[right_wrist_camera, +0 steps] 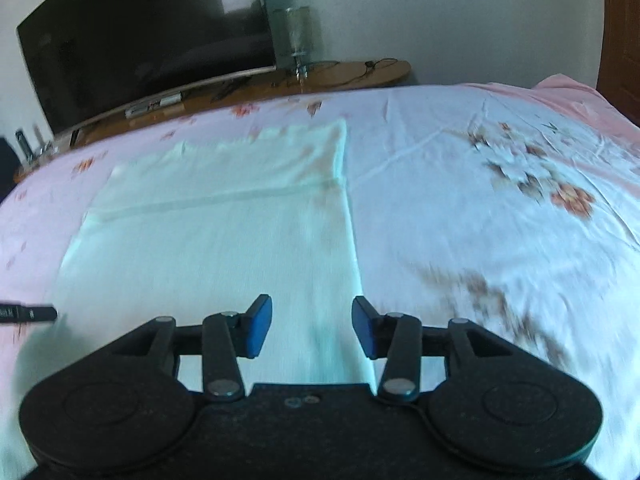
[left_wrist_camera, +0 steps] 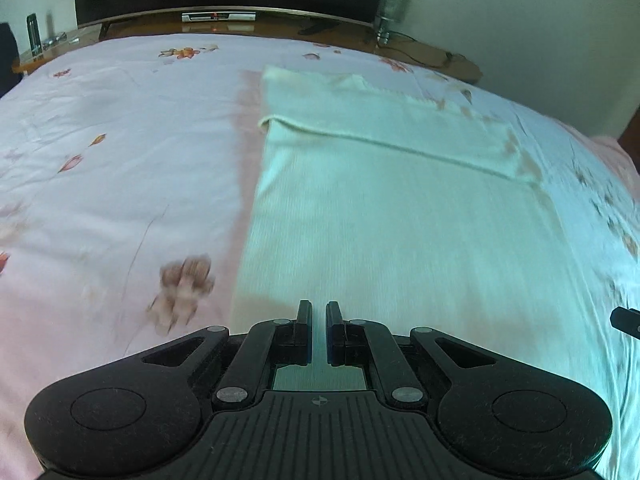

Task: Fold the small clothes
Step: 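Move both open tools down to the ribbed hem of the sweater, then close the left tool on the ribbed hem while the right tool closes on it too, then lift the hem with both tools, fold it toward the collar, and open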

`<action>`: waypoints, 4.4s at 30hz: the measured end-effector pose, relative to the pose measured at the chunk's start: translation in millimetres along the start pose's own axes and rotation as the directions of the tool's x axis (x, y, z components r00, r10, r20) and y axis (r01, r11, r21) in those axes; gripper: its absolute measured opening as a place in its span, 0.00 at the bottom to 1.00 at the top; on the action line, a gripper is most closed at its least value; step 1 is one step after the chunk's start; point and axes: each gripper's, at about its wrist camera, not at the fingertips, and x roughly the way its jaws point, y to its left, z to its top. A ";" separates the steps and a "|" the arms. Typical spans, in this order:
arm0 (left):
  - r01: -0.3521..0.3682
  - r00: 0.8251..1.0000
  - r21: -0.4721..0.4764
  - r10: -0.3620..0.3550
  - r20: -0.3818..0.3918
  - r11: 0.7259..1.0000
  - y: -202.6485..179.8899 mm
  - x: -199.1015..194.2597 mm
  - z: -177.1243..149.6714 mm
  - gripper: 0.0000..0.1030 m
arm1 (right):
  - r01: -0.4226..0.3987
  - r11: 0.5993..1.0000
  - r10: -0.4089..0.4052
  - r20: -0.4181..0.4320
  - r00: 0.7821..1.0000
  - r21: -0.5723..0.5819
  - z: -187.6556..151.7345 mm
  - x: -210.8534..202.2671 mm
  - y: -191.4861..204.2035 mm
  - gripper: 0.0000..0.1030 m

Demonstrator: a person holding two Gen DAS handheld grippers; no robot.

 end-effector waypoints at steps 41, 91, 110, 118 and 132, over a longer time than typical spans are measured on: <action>-0.005 1.000 -0.002 0.005 -0.029 1.000 36.6 -73.5 -131.0 0.97 | 0.039 0.997 -0.037 -0.032 0.999 0.070 -102.4 -86.3 9.4 0.63; 0.170 0.974 -0.056 -0.159 0.162 0.984 36.8 -92.3 -55.7 0.08 | -0.110 0.970 0.107 0.024 0.994 0.218 -63.9 -78.8 -7.9 0.09; 0.131 0.980 -0.310 -0.170 -0.101 0.942 76.8 -67.7 -73.1 1.00 | -0.084 0.978 0.105 -0.104 0.989 0.190 -58.5 -46.2 -22.0 0.09; 0.190 0.958 -0.385 -0.257 -0.129 0.903 73.1 -63.0 -109.4 0.99 | -0.036 0.974 0.078 -0.182 0.980 0.223 -105.0 -55.4 -28.3 0.24; 0.247 0.945 -0.404 -0.312 -0.102 0.881 66.1 -57.9 -118.2 0.06 | -0.054 0.949 0.105 -0.151 0.983 0.309 -107.3 -52.4 -30.8 0.50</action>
